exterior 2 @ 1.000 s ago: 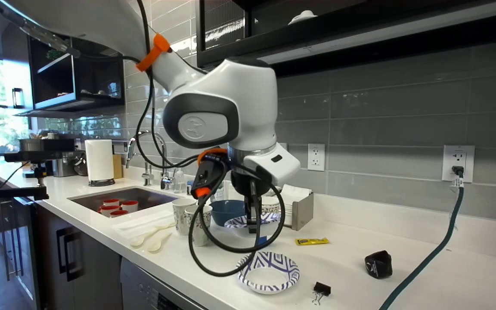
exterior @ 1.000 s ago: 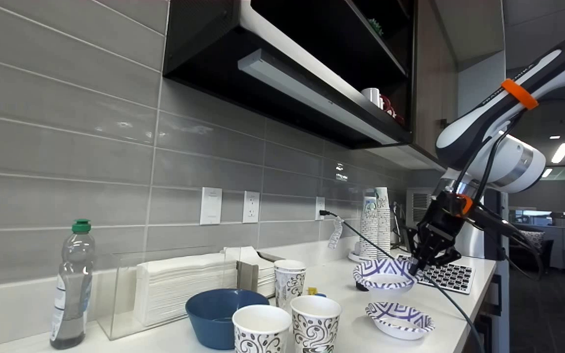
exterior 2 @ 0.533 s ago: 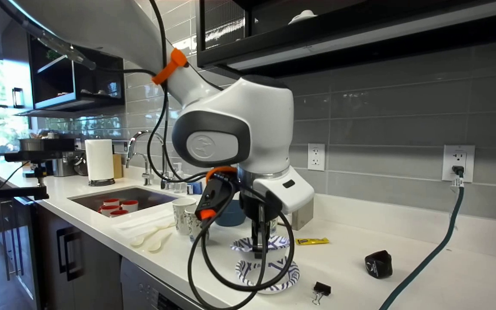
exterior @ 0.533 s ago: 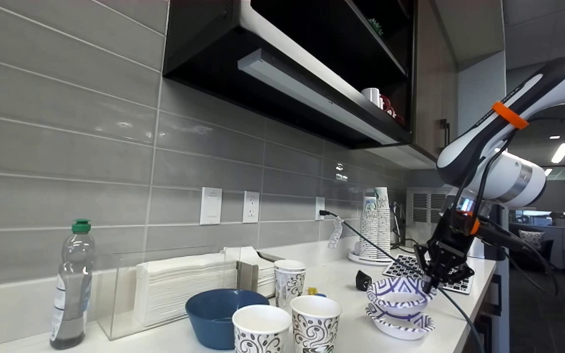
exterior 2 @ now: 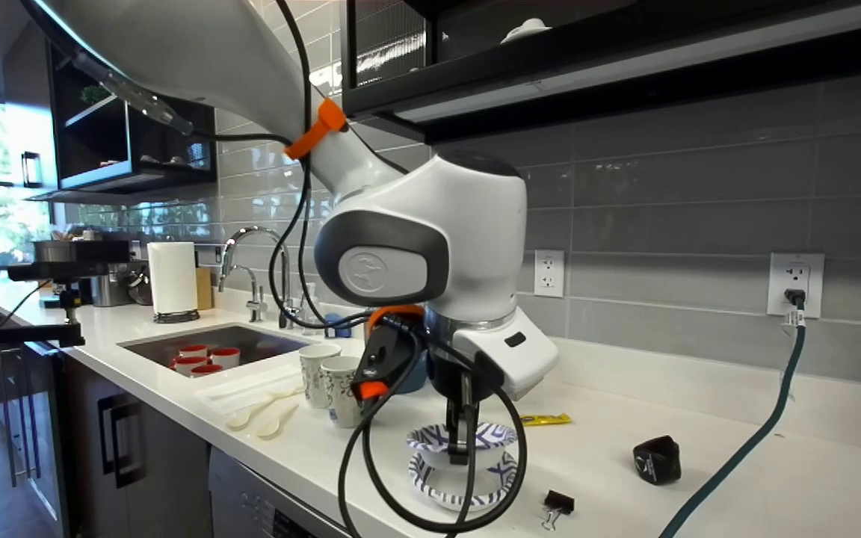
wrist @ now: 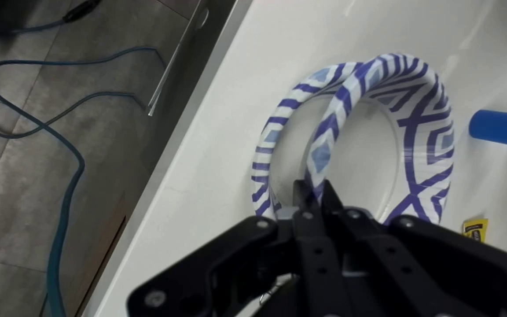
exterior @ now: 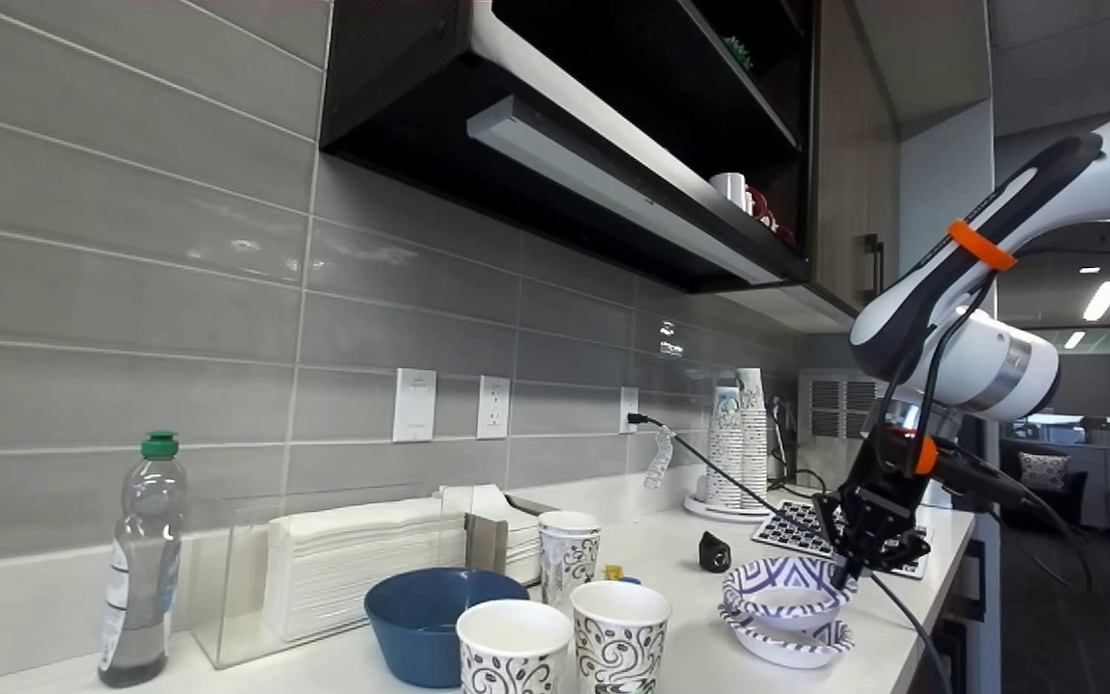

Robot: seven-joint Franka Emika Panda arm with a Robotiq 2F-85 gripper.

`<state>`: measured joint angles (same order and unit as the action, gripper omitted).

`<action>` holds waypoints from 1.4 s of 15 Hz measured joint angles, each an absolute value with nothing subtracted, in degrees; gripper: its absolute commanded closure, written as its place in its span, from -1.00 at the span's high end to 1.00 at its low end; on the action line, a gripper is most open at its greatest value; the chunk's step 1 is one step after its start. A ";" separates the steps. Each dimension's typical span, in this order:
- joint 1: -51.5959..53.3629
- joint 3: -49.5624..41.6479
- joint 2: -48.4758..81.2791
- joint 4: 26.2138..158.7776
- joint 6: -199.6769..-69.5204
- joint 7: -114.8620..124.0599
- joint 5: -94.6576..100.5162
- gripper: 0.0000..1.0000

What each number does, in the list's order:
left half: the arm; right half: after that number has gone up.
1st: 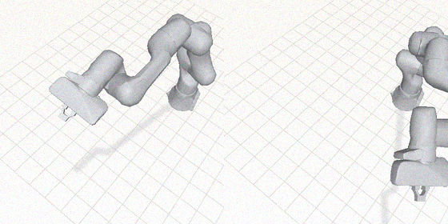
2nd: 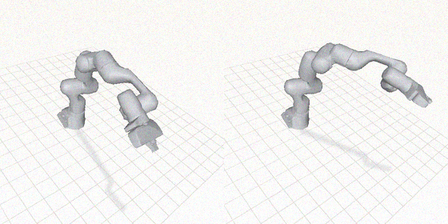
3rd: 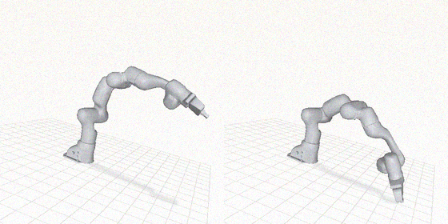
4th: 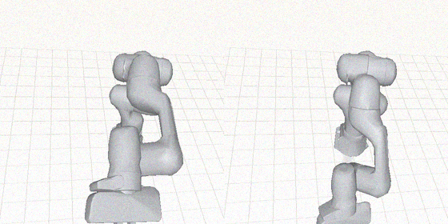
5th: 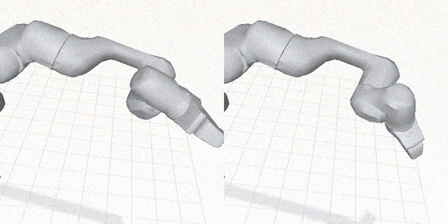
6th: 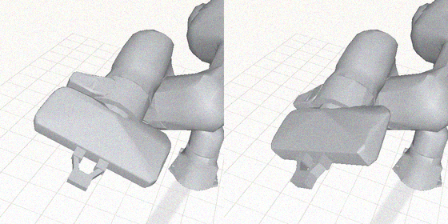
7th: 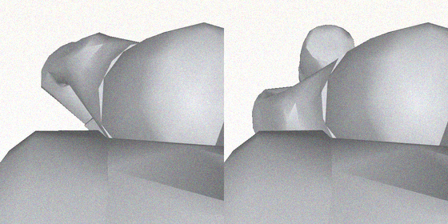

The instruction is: Stack the black and white bowls together.

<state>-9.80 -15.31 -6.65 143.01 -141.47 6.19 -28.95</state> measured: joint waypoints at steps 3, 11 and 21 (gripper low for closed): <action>-9.80 -15.28 -5.54 142.04 -141.50 5.46 -29.63 -0.97; -9.79 -14.93 -2.58 140.35 -141.45 4.51 -29.81 0.33; -9.79 -14.29 -4.48 136.83 -140.55 4.96 -23.25 1.00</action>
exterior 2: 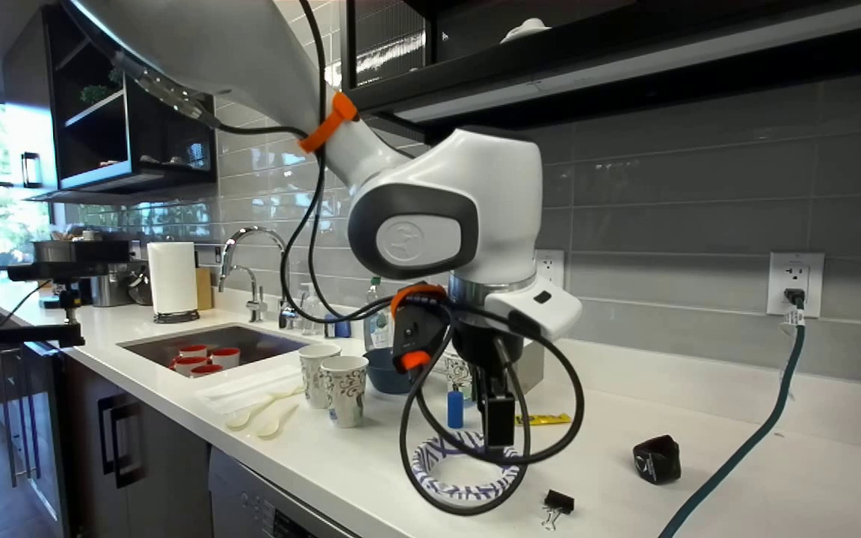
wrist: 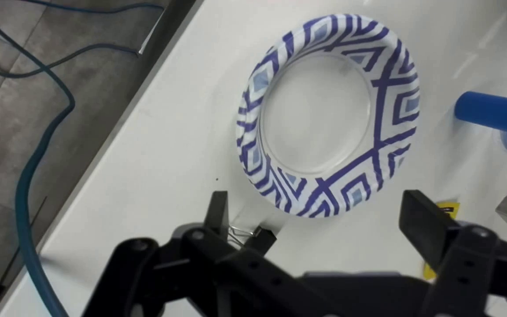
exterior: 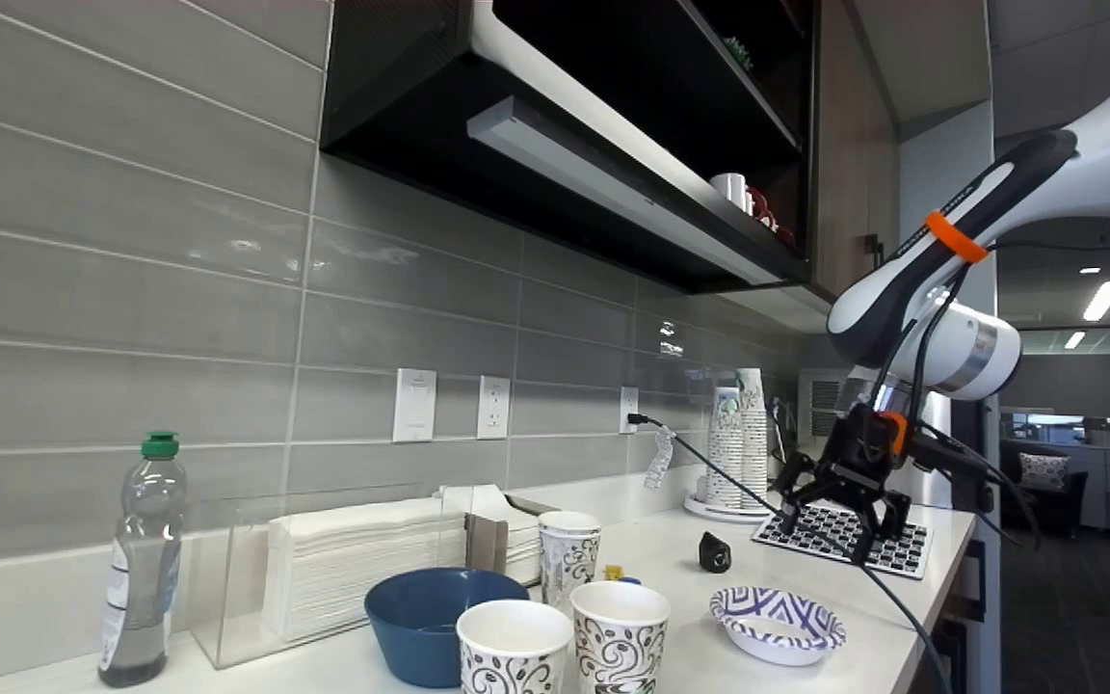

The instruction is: Stack the black and white bowls together.

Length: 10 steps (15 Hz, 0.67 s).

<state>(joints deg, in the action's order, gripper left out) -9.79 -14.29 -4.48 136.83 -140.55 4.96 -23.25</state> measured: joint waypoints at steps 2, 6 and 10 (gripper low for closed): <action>-9.79 -13.66 -6.92 135.91 -137.94 6.63 -18.27 1.00; -9.79 -11.20 -11.62 134.62 -131.26 10.59 -8.26 1.00; -9.72 -8.08 -13.87 134.25 -128.10 11.56 -1.12 1.00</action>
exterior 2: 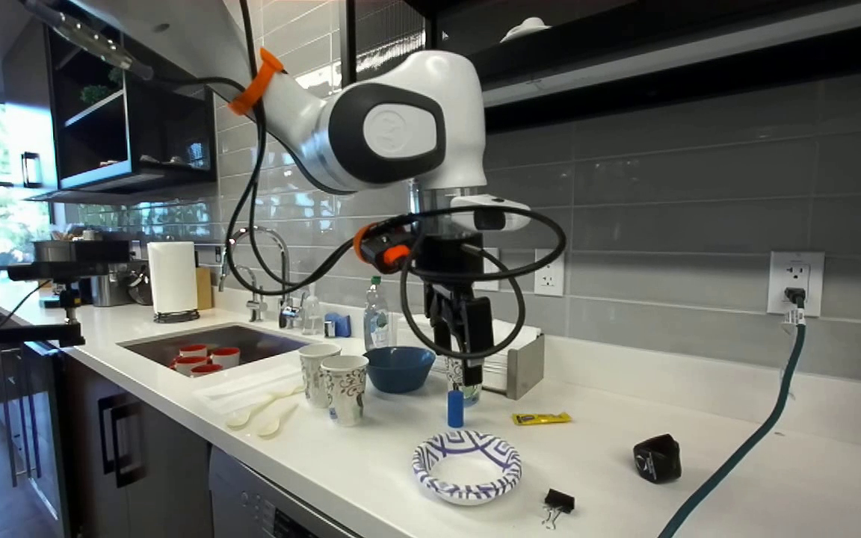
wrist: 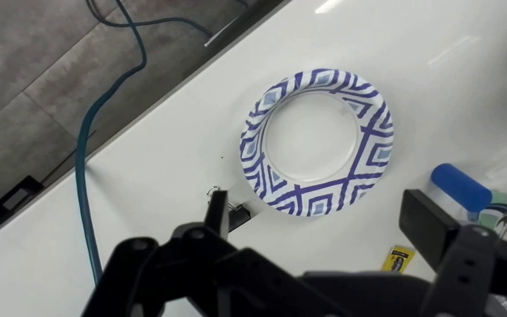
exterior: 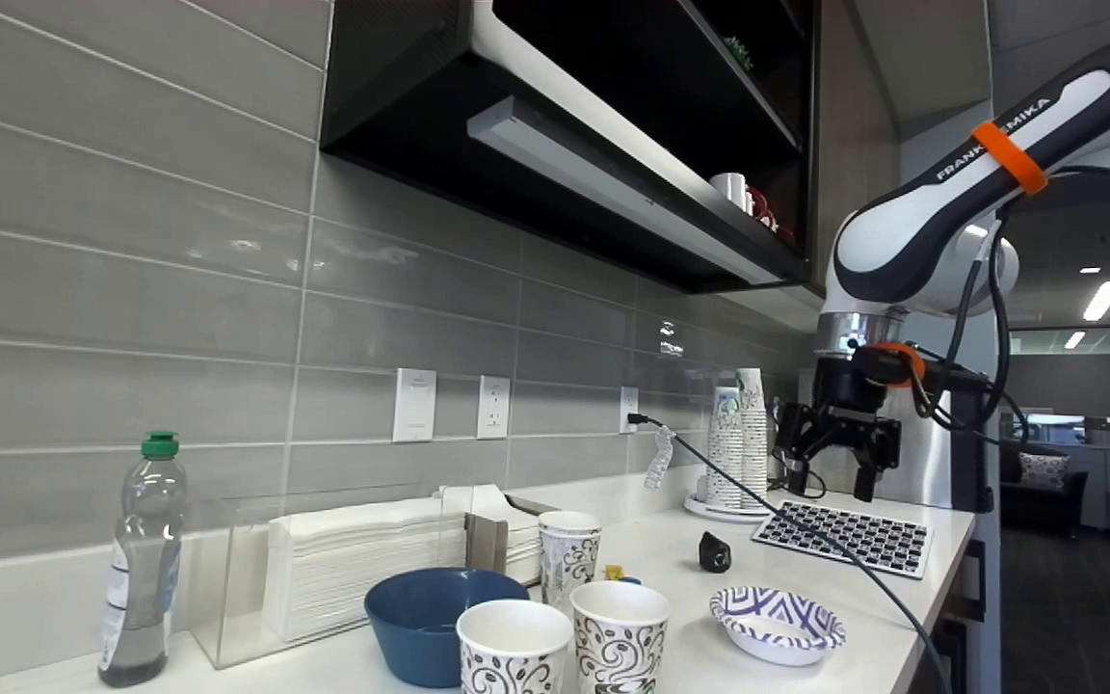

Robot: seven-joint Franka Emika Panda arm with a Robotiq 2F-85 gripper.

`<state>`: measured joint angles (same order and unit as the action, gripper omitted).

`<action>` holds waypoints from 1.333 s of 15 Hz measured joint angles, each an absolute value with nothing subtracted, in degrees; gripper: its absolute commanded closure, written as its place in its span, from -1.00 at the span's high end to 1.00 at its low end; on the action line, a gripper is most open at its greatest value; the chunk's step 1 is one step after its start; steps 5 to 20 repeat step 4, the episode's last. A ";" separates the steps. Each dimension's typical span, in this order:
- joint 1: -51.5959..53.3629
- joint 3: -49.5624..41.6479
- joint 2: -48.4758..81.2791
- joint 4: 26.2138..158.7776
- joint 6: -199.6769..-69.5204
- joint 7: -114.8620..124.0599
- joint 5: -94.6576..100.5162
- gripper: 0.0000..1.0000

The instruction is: Stack the black and white bowls together.

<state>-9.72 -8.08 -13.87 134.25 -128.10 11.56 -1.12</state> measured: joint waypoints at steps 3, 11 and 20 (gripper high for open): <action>-9.72 -7.05 -14.08 134.26 -128.01 11.74 0.49 1.00; -9.73 -7.05 -14.08 134.26 -128.01 11.74 0.54 1.00; -9.73 -7.05 -14.08 134.26 -128.01 11.74 0.54 1.00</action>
